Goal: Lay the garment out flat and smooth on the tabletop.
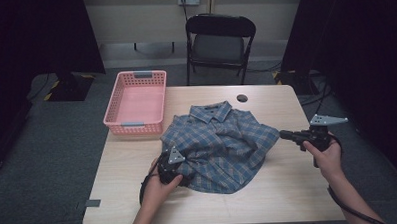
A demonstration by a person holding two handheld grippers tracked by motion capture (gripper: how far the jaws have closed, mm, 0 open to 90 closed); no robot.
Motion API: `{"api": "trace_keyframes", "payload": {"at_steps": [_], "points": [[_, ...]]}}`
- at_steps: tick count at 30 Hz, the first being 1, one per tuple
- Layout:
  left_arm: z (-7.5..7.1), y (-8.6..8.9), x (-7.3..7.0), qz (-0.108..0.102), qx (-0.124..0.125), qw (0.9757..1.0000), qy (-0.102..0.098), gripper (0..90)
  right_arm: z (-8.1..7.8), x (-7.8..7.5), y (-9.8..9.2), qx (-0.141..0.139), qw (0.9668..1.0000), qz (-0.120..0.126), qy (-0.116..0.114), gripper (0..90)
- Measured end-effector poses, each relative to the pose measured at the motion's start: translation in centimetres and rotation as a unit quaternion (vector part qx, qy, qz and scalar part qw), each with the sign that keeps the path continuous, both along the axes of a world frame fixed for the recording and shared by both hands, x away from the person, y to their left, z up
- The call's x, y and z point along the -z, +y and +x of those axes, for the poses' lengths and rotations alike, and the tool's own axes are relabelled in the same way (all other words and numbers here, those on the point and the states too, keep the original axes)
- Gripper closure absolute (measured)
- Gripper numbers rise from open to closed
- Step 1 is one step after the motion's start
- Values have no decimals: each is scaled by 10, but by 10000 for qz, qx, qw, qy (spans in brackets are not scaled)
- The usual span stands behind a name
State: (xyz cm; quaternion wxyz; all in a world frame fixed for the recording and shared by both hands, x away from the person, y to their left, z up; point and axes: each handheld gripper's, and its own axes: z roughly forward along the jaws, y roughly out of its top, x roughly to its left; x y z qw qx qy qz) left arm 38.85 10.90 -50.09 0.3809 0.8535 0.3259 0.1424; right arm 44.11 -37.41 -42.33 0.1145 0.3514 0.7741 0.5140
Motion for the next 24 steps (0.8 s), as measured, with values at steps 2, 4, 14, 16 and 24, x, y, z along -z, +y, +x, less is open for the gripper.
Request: {"api": "trace_keyframes", "payload": {"at_steps": [2, 4, 14, 16, 24], "points": [[0, 0, 0, 0, 0, 10000, 0, 149, 0, -1, -3, 23, 10000, -7, -3, 900], [0, 0, 0, 0, 0, 10000, 0, 149, 0, -1, -6, 35, 10000, 2, -11, 900], [0, 0, 0, 1, 0, 10000, 0, 149, 4, -5, -15, 141, 9999, -94, 20, 899], [0, 0, 0, 0, 0, 10000, 0, 149, 5, -6, -16, 162, 9998, -123, 9, 898], [0, 0, 0, 1, -1, 10000, 0, 149, 5, -12, -23, 234, 9995, -206, -44, 899]]}}
